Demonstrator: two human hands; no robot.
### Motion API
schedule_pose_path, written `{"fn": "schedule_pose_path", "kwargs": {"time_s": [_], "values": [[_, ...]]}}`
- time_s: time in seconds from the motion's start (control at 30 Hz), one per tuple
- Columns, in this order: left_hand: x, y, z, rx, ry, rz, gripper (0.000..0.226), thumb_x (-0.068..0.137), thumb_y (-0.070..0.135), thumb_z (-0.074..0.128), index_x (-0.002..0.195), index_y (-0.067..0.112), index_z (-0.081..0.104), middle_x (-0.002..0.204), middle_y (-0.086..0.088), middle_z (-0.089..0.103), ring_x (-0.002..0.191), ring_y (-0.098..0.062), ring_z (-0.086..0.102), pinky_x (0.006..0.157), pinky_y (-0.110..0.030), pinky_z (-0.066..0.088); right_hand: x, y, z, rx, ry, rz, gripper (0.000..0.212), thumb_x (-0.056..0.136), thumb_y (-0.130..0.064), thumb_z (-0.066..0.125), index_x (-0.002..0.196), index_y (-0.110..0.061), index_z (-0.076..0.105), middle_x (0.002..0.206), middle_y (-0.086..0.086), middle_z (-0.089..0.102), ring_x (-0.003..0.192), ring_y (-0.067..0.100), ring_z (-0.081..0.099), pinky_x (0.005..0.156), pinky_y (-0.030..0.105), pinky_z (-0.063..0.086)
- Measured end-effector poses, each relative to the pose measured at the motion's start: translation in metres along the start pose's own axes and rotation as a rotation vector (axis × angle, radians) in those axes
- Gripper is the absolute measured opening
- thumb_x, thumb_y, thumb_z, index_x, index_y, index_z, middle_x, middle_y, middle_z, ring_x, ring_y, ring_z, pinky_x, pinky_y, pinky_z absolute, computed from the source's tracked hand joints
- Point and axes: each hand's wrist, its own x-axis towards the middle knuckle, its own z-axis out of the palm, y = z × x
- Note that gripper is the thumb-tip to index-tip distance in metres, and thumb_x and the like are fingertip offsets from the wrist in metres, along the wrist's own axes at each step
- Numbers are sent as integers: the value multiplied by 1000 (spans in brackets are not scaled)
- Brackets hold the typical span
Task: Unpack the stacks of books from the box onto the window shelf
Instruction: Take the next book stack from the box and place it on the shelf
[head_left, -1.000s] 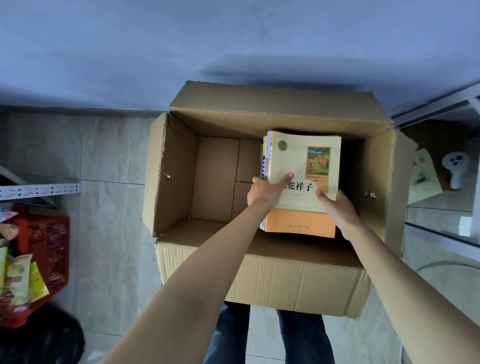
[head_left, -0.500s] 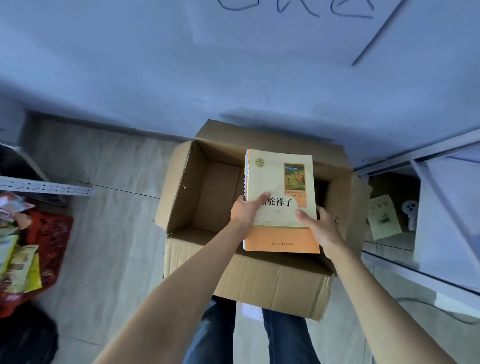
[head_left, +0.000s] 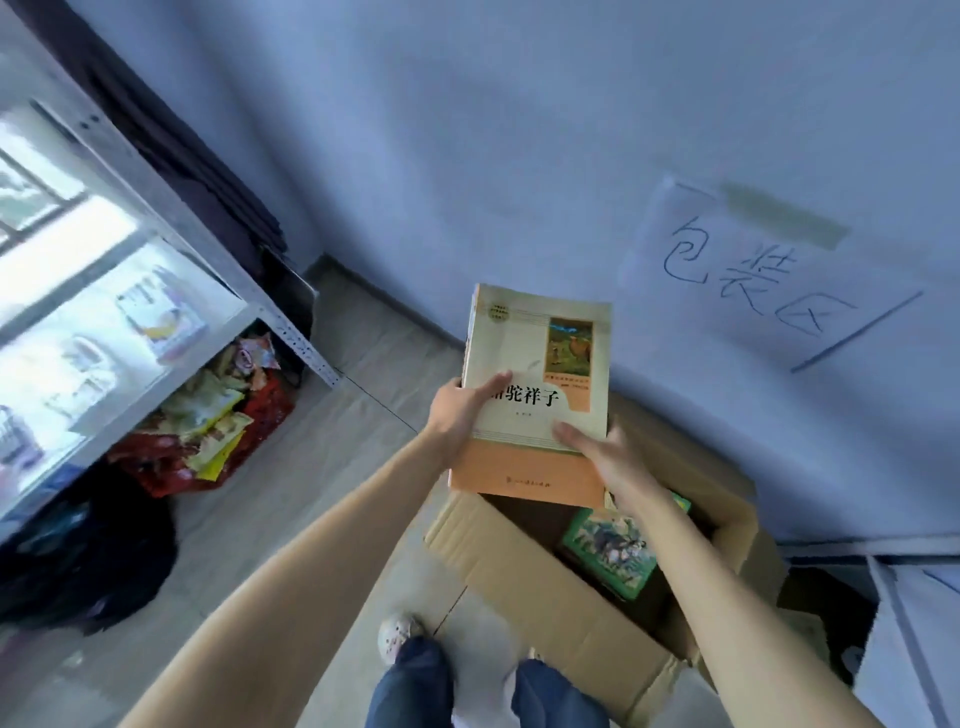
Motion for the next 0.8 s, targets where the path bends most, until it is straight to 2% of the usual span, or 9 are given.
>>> {"fn": "schedule_pose_path", "kwargs": {"time_s": [0.07,0.13,0.23,0.33,0.47,0.57,0.63,0.73,0.8], "values": [[-24,17,-59,-75,58,45,46,69,44,84,99,13,65,75,1,78,63,-17,75,52,-27,58,-12,-32,51,-20,-76,-63,91,55,-51,83,131,-16,47,112,2,68,96,17,68,66,26,56],[-36,33,-89,-99,68,67,53,68,43,85,105,10,64,77,1,78,64,-17,75,52,-28,58,-12,-52,75,-32,-120,-117,91,57,-52,85,131,-18,45,113,3,67,99,18,67,68,28,56],[-76,48,-185,-193,198,169,73,62,54,82,114,8,61,99,-9,76,87,-27,75,78,-45,61,-33,-90,162,-112,-229,-214,81,59,-53,84,124,-24,45,112,0,66,100,17,66,76,34,56],[-109,55,-272,-248,259,250,79,63,62,76,119,9,58,107,-13,74,94,-31,73,87,-50,58,-52,-121,244,-142,-325,-307,66,57,-53,86,108,-32,50,97,-11,71,87,9,71,63,24,56],[-145,51,-396,-261,339,332,72,77,61,69,127,12,53,113,-15,71,98,-33,71,89,-50,57,-76,-142,362,-155,-432,-364,89,48,-53,86,124,-22,51,103,-5,73,82,8,74,60,23,58],[-170,45,-476,-278,408,361,71,82,60,65,129,9,51,116,-18,70,102,-37,69,91,-54,55,-96,-154,445,-168,-511,-428,91,47,-53,87,124,-22,50,106,-6,71,77,-1,72,54,15,54],[-188,40,-526,-294,473,386,71,83,59,64,130,8,52,116,-17,69,102,-37,69,93,-54,54,-107,-160,499,-181,-559,-457,89,49,-51,88,124,-23,50,103,-8,72,81,1,73,59,18,57],[-207,34,-592,-310,537,422,70,83,60,63,130,8,55,116,-16,70,103,-35,69,93,-52,54,-119,-172,570,-256,-637,-474,85,61,-48,86,131,-20,46,114,-2,70,97,16,70,77,36,60],[-217,31,-636,-326,595,443,69,84,59,61,130,8,55,117,-16,70,102,-33,69,93,-50,55,-124,-182,617,-295,-670,-501,79,68,-44,83,131,-19,44,116,0,67,99,17,68,78,36,58]]}}
